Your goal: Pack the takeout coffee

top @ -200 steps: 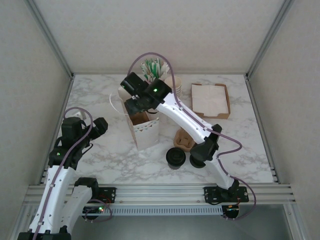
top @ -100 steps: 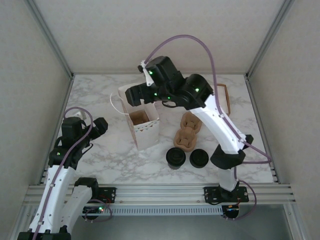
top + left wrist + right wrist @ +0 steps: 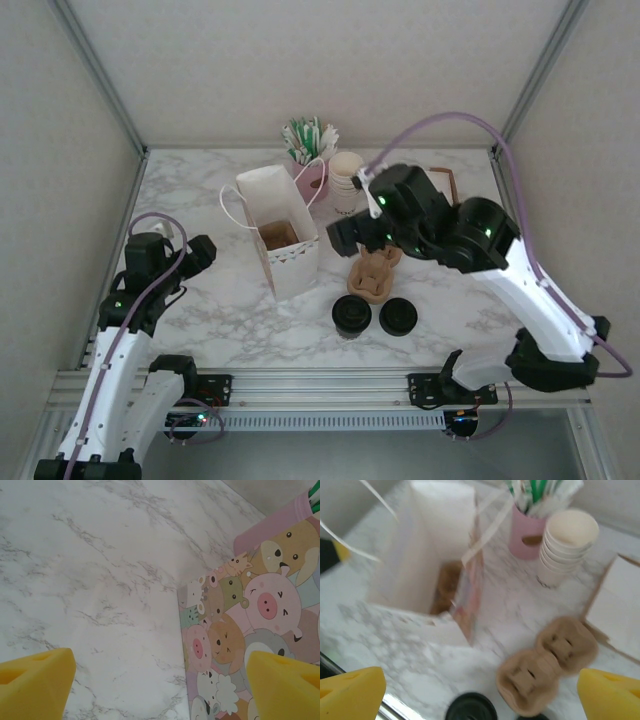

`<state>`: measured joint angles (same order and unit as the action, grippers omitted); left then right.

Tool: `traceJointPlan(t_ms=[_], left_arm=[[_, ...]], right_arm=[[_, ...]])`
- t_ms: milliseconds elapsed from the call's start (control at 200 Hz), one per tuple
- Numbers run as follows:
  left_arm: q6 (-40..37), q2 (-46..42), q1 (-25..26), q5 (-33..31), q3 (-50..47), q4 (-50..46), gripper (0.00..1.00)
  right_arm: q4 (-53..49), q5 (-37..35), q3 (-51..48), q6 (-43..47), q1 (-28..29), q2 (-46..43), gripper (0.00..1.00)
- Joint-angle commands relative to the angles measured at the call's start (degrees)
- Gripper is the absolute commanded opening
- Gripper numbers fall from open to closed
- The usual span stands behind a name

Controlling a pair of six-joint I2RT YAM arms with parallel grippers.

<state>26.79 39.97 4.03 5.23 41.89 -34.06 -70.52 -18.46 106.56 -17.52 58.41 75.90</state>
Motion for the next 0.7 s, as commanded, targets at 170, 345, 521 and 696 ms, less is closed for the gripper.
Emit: traceJointPlan(t_ms=[170,345,521,696], left_arm=[[-1.3,0.3,0.3,-0.6,1.8,-1.6,0.88],[-1.2,0.5,0.4,-0.4,1.9,-1.9,0.88],[-1.3,0.0,0.5,-1.1,1.9,-2.0,0.88],[-1.3,0.0,0.5,-1.1,1.9,-2.0,0.89]], right_arm=[[3.8,-2.5,-31.0,6.6,0.5,-8.4,0.99],[13.3,8.2,-40.6,19.3,0.6,-13.8,0.99],[17.5,5.6,-45.9,27.2,0.5,-19.8,0.99],[17.8,5.1,-50.2,38.4,0.5,-23.6,0.99]])
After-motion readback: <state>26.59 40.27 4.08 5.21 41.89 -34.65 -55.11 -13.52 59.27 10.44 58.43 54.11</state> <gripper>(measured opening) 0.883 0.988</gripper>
